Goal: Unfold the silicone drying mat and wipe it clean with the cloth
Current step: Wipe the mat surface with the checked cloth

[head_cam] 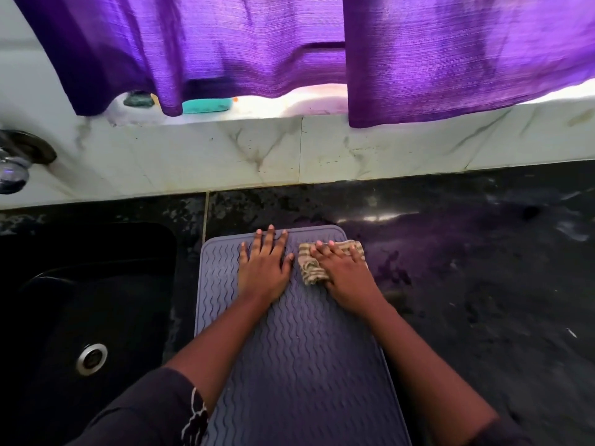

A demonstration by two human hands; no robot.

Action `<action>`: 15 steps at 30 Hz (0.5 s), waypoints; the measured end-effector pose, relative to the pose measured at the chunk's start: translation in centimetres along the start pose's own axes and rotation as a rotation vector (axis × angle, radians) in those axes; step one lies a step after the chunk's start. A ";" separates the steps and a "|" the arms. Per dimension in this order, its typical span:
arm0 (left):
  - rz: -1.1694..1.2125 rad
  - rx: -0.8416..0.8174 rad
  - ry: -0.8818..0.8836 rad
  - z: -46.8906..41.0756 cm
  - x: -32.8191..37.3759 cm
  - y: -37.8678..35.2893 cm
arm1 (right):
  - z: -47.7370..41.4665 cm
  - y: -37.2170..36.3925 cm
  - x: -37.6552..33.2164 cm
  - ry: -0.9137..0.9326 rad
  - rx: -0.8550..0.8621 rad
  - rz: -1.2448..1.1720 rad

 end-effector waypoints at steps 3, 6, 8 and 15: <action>0.001 -0.003 -0.004 0.0 0.0 -0.1 | 0.1 -0.1 -0.1 -0.021 0.063 -0.024; 0.008 -0.004 -0.008 0.0 0.0 0.0 | -0.5 0.3 -0.1 -0.004 0.032 -0.052; 0.009 -0.011 -0.009 0.1 0.0 0.1 | -1.0 1.4 0.7 -0.015 -0.098 -0.155; 0.023 -0.035 -0.007 0.1 -0.1 0.1 | -4.0 6.8 3.3 -0.254 0.285 -0.579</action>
Point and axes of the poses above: each hand's wrist, its own z-axis away from the middle knuckle, its own y-axis out of the back of the hand, x = y × z, the point moved 2 cm from there along -z, towards the middle knuckle, and after that the axes turned 5 degrees about z, right-handed, at the moved point
